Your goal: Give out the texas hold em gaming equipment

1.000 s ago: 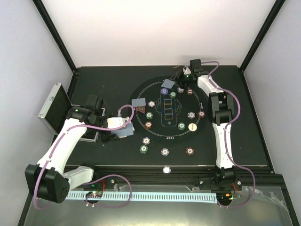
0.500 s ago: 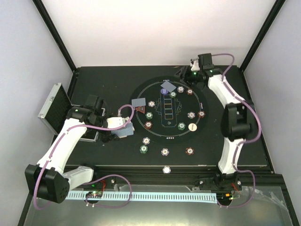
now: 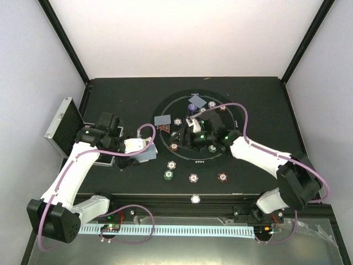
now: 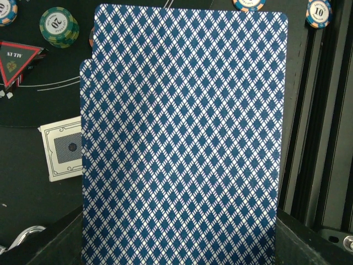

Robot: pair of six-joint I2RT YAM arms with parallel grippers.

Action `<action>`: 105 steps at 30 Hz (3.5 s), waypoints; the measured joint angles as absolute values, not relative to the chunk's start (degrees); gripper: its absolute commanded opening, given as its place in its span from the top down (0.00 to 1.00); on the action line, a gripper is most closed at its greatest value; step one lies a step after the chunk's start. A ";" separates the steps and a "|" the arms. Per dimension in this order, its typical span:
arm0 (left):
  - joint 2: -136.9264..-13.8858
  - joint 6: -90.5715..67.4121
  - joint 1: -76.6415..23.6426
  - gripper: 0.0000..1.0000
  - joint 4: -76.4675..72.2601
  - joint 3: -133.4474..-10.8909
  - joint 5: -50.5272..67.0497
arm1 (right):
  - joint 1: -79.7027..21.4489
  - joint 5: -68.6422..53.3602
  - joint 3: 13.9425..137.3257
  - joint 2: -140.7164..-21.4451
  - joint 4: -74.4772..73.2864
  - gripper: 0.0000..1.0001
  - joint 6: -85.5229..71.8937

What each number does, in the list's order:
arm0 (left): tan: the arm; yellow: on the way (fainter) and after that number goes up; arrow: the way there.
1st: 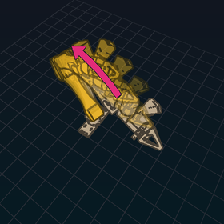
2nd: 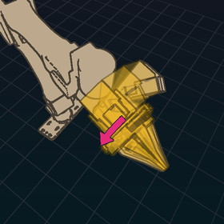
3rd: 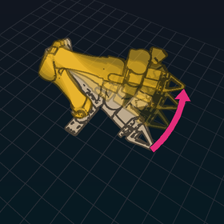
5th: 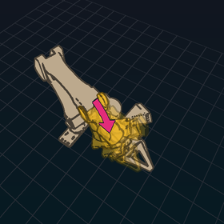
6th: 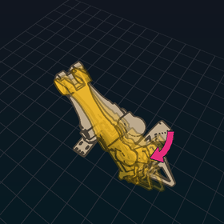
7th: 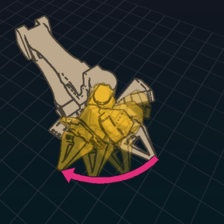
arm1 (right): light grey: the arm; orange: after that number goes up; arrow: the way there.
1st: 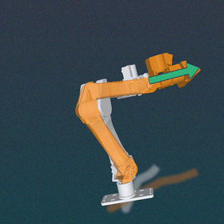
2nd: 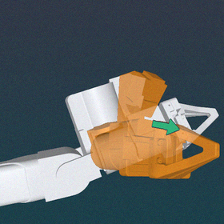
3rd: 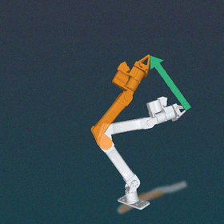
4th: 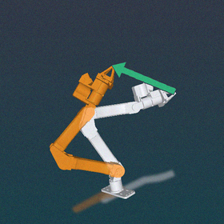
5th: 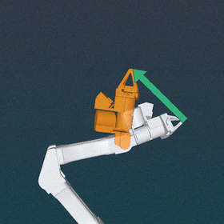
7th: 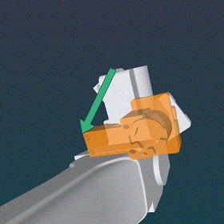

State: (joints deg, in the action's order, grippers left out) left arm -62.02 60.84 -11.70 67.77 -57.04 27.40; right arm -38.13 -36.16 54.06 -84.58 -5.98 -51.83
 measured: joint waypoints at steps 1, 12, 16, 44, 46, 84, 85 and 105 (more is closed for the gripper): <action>-61.95 60.84 -11.70 0.98 67.77 -57.04 27.40 | -39.66 -36.14 53.04 -83.99 -4.51 0.20 -52.99; -61.84 60.86 -11.70 0.99 67.79 -57.04 27.44 | -49.43 -36.12 52.82 -86.50 7.55 0.24 -60.80; -61.82 60.88 -11.68 0.98 67.85 -57.04 27.44 | -51.20 -36.12 54.89 -90.37 8.82 0.25 -61.78; -61.06 60.93 -11.70 0.98 69.01 -57.04 27.44 | -52.97 -35.33 56.75 -93.45 10.59 0.89 -62.89; -61.06 60.93 -11.70 0.98 69.01 -57.04 27.44 | -52.93 -35.03 56.66 -92.68 10.24 0.93 -62.78; -61.08 60.90 -11.70 0.99 68.95 -57.04 27.44 | -49.54 -35.97 51.99 -82.83 4.67 0.93 -60.29; -61.08 60.90 -11.70 0.99 68.95 -57.04 27.44 | -49.45 -36.07 51.68 -82.63 4.67 0.92 -60.31; -61.08 60.90 -11.70 0.98 68.95 -57.04 27.44 | -49.12 -37.95 48.71 -79.75 5.91 0.96 -60.66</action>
State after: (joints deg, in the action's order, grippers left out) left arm -61.08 60.90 -11.70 68.95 -57.04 27.44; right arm -49.12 -37.95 48.71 -79.75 5.91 -60.66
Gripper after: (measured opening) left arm 0.680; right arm 0.047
